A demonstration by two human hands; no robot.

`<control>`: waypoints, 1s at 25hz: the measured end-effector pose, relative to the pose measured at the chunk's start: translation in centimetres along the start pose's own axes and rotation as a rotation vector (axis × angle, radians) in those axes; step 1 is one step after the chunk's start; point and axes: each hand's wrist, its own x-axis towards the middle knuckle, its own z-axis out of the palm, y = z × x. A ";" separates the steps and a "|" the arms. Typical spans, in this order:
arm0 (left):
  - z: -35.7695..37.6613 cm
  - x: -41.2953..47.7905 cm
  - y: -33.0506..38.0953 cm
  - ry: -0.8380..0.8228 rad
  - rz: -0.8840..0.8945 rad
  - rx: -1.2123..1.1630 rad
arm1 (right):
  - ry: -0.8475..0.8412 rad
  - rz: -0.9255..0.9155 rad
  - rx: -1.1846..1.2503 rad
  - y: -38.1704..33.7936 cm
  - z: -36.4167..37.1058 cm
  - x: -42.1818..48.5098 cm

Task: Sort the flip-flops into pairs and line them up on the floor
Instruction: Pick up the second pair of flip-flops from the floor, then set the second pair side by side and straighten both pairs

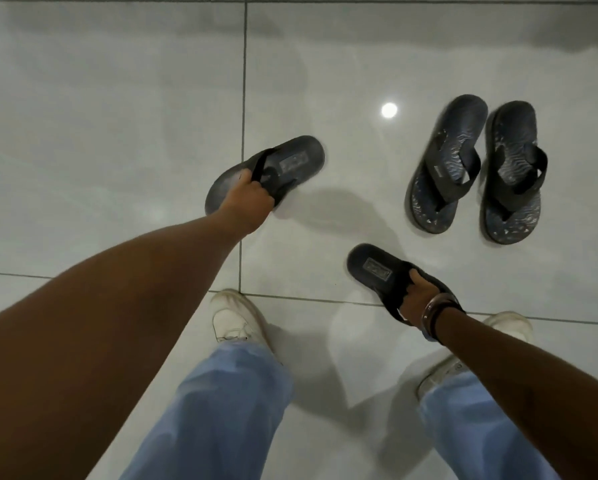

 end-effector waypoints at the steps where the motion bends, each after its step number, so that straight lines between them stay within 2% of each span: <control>1: 0.6 0.0 0.4 0.036 -0.027 -0.040 | 0.005 -0.016 -0.011 0.5 0.5 -0.1; 3: 2.2 0.6 1.0 0.112 0.024 -0.194 | 0.047 -0.091 -0.031 1.8 0.8 -0.9; 5: 2.1 -0.1 1.5 0.177 0.070 -0.308 | 0.109 -0.122 0.111 2.7 -0.2 -1.7; 7: 2.0 -0.5 1.9 0.238 0.052 -0.344 | 0.263 -0.082 0.276 3.1 -3.1 -2.0; 10: 1.2 -0.9 3.0 0.239 -0.018 -0.497 | 0.469 -0.005 0.403 4.9 -8.9 0.1; 13: 1.0 -0.2 2.8 0.257 -0.043 -0.508 | 0.422 0.019 0.522 7.5 -14.3 3.5; 16: 0.3 0.7 2.4 0.196 0.006 -0.452 | 0.353 0.031 0.443 8.1 -17.2 5.2; 19: -1.1 0.9 3.6 0.251 -0.091 -0.423 | 0.515 0.022 0.418 7.8 -18.3 4.5; 21: -2.5 1.1 4.9 0.308 -0.175 -0.500 | 0.703 0.086 0.534 9.6 -18.6 3.6; 23: -2.7 0.8 6.6 0.292 -0.259 -0.642 | 0.825 0.250 0.636 12.7 -17.4 3.0; 25: -2.2 -0.2 7.9 0.229 -0.304 -0.593 | 0.730 0.392 0.700 16.0 -15.9 2.4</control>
